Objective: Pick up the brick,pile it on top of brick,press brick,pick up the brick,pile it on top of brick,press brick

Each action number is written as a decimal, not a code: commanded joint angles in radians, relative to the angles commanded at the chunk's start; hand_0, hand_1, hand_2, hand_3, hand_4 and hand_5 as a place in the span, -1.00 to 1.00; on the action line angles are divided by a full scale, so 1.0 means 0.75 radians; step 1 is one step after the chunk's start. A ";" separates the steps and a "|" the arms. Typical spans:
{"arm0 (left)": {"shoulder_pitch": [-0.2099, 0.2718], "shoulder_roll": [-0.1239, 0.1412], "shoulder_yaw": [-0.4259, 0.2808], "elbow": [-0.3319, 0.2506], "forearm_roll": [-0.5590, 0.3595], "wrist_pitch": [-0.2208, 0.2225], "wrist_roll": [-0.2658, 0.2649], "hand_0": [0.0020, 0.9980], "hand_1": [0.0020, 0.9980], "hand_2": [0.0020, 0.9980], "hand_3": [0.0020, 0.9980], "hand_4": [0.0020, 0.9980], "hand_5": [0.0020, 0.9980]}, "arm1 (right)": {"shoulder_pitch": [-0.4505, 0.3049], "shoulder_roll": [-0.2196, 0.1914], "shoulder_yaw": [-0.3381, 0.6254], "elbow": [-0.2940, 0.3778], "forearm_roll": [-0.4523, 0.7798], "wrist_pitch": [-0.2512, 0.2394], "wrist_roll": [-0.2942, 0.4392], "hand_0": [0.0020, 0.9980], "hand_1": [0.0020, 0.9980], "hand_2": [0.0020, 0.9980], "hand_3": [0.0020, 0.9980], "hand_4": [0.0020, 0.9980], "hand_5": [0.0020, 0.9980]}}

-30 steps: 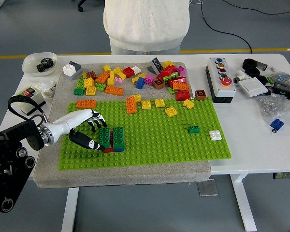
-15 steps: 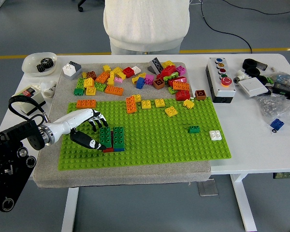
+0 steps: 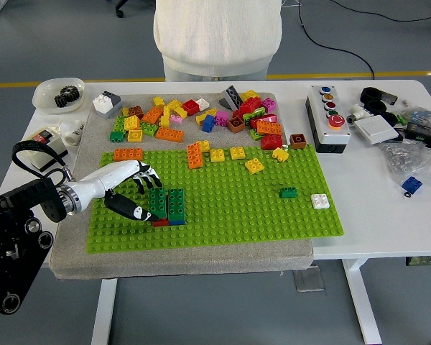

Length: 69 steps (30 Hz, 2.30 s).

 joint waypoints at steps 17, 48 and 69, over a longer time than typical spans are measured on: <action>-0.004 0.009 0.015 0.021 -0.020 0.069 -0.070 0.29 0.00 -0.05 0.01 0.98 -0.73 | -0.003 0.004 -0.001 0.000 0.000 -0.001 0.001 0.49 0.29 0.44 0.34 0.79 -0.15; 0.008 0.051 0.037 0.009 0.053 0.153 -0.122 0.31 0.01 -0.06 0.00 0.98 -0.82 | -0.006 0.004 0.000 0.000 0.000 -0.003 0.004 0.49 0.29 0.44 0.34 0.79 -0.15; 0.025 0.035 0.049 0.021 0.064 0.167 -0.121 0.31 0.01 -0.06 0.00 0.97 -0.87 | -0.009 0.005 -0.003 0.000 0.000 -0.004 0.007 0.49 0.29 0.44 0.34 0.79 -0.15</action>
